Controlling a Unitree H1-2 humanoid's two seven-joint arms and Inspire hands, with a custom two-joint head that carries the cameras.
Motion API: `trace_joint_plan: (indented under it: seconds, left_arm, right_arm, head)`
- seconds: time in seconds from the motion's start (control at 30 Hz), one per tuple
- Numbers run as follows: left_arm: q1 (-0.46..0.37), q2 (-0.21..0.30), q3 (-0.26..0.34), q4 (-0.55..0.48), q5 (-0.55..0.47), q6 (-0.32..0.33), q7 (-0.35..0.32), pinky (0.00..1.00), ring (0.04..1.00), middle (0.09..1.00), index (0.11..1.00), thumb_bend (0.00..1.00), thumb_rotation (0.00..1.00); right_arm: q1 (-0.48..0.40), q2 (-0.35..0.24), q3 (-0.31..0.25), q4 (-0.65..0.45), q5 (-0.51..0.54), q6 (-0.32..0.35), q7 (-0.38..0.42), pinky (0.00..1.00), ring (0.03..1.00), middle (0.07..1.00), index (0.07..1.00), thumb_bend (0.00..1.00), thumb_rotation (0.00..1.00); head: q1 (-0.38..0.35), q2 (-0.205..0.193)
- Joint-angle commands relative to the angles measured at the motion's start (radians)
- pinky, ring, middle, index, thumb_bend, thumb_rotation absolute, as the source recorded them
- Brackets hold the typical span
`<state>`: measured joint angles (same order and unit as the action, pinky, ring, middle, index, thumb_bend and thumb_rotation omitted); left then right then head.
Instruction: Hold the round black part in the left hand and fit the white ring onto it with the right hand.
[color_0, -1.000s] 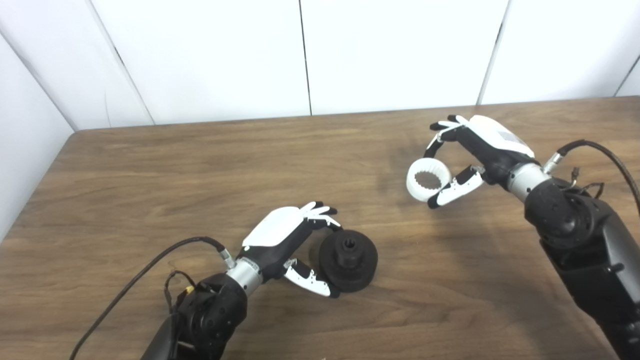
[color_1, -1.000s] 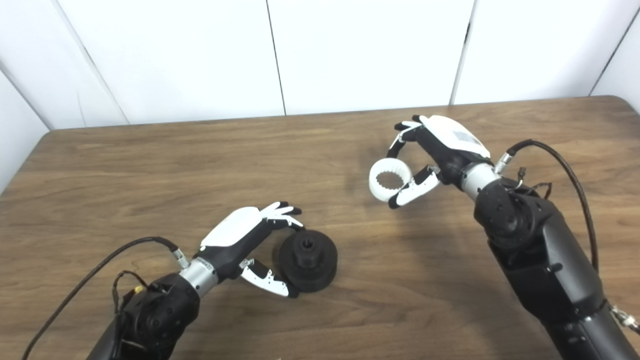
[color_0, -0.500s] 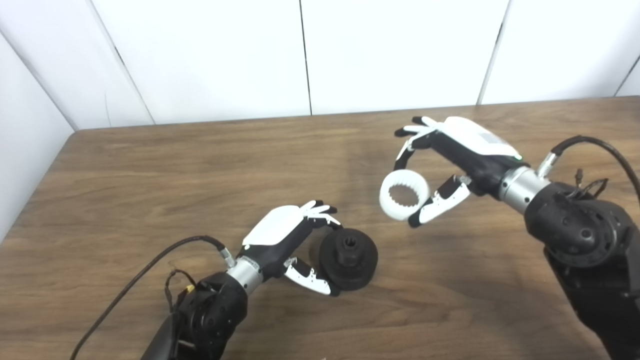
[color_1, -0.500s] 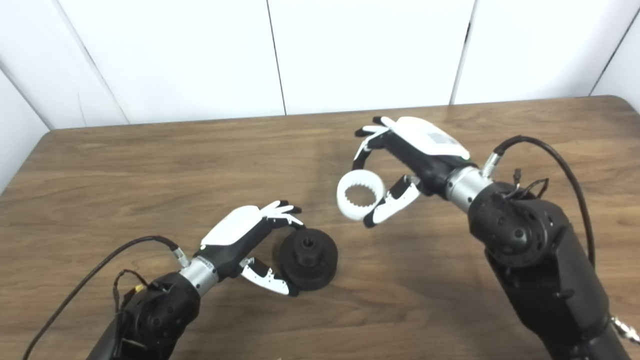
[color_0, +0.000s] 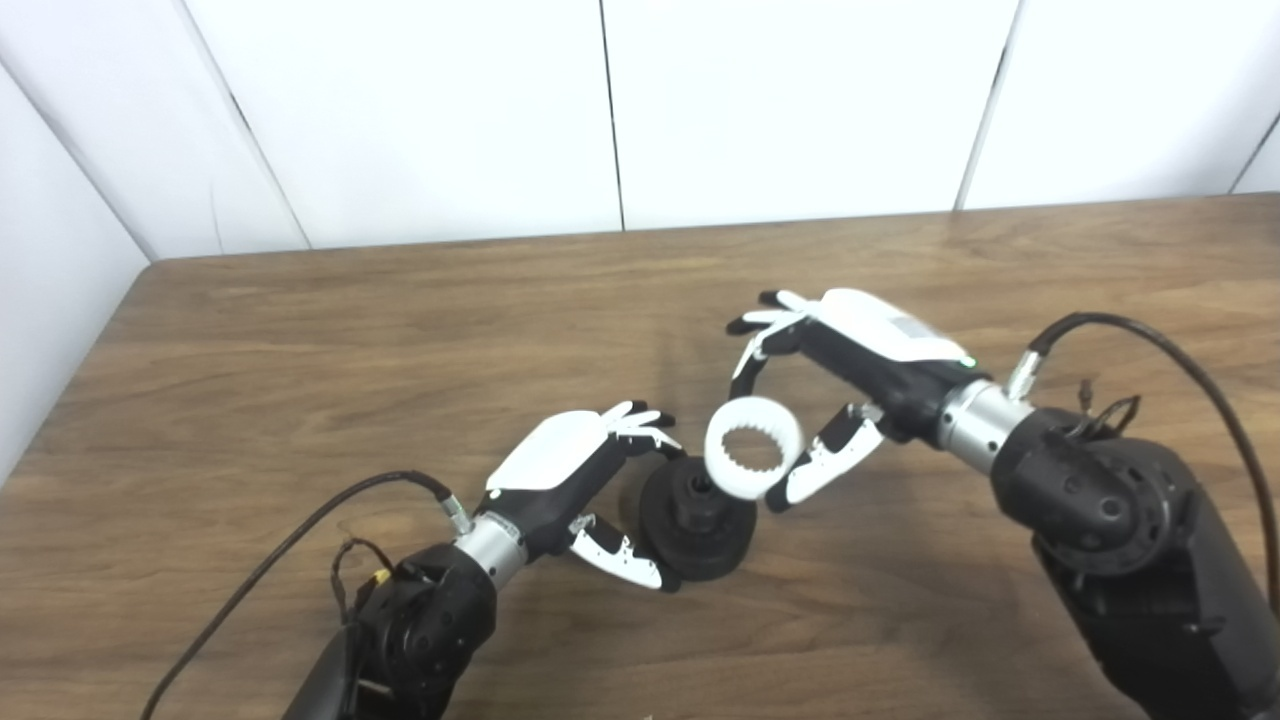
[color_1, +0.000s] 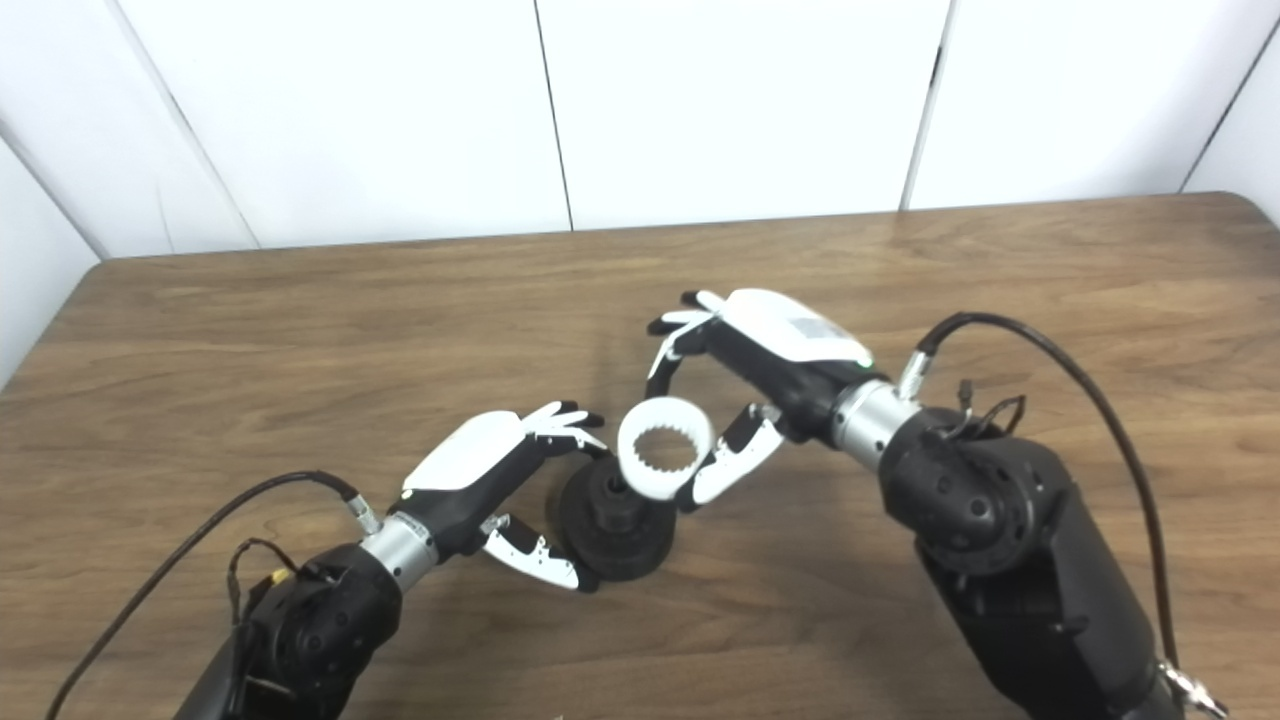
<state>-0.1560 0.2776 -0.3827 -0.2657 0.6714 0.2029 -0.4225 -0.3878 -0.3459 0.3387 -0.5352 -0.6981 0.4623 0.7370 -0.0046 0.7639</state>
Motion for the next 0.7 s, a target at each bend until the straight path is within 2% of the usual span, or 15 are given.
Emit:
trace_joint_plan:
  seconds: [0.0,0.33,0.67]
  left_arm:
    - [-0.017,0.009,-0.001,0.012,0.001,0.011,-0.014,0.87,0.988,0.929,0.695,0.84,0.23]
    - [-0.016,0.002,-0.008,0.013,0.011,0.012,-0.011,0.88,0.985,0.926,0.695,0.84,0.23]
    - [-0.013,0.000,-0.012,0.012,0.017,0.022,-0.016,0.87,0.988,0.930,0.703,0.84,0.24]
  right_arm:
    - [-0.037,0.013,0.002,-0.007,-0.011,-0.018,-0.027,1.00,1.000,0.892,0.486,0.53,0.15]
    - [-0.022,0.056,0.037,0.008,0.000,-0.023,-0.035,1.00,1.000,0.902,0.487,0.52,0.15]
    - [-0.018,0.069,0.055,0.022,-0.007,-0.037,-0.053,1.00,1.000,0.900,0.487,0.52,0.15]
  head:
    - [-0.001,0.001]
    - [-0.002,0.003]
    - [-0.002,0.002]
